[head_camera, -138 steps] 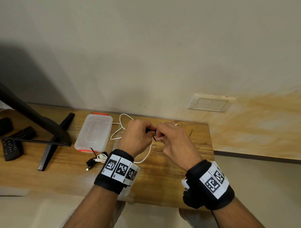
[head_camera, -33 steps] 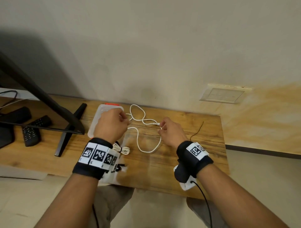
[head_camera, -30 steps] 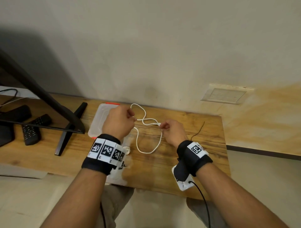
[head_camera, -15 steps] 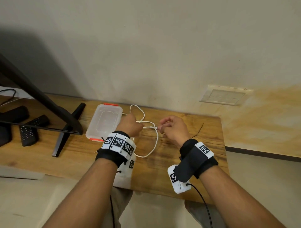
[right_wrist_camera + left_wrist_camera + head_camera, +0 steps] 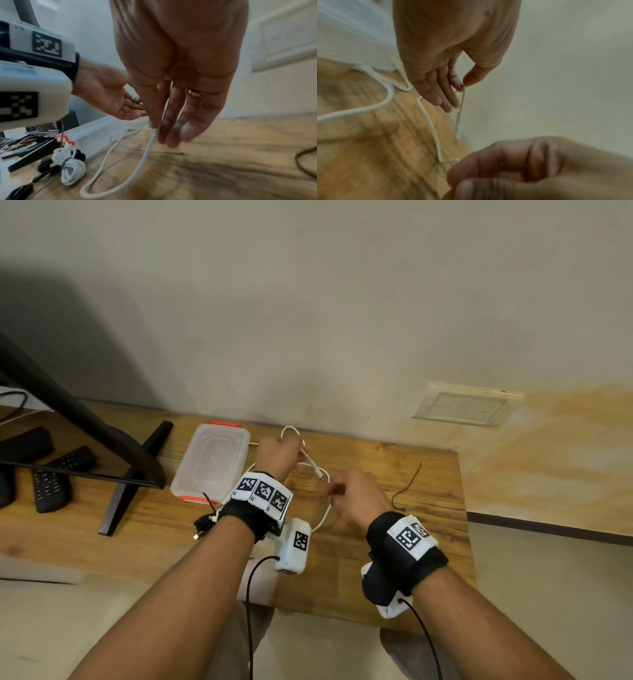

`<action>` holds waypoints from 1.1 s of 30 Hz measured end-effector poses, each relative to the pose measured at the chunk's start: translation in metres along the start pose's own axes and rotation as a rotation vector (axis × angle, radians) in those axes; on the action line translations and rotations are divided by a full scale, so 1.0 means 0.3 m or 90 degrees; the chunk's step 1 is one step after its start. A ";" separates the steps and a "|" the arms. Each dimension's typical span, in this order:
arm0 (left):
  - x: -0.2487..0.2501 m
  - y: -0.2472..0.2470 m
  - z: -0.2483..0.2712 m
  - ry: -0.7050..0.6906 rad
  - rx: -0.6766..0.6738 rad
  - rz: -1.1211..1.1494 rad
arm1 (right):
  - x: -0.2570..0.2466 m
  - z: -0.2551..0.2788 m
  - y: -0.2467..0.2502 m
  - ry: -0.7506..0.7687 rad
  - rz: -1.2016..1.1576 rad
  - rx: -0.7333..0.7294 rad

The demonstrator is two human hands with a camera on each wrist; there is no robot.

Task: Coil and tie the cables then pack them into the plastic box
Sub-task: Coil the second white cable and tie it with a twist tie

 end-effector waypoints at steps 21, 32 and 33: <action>0.268 -0.092 0.304 -0.197 -0.314 0.346 | -0.100 0.082 0.215 0.206 0.000 0.284; 0.276 -0.022 0.269 -0.405 -0.112 0.074 | -0.141 0.158 0.153 0.262 0.168 0.129; 0.278 -0.022 0.270 -0.440 -0.111 -0.011 | -0.144 0.170 0.157 0.272 0.165 0.139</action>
Point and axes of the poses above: each hand's wrist, its own z-axis away from the middle knuckle, its own y-axis out of the back of the hand, x = y × z, the point moved 7 cm from there along -z, towards the middle knuckle, and after that the axes turned 8 degrees about -y, right-handed, at the moved point
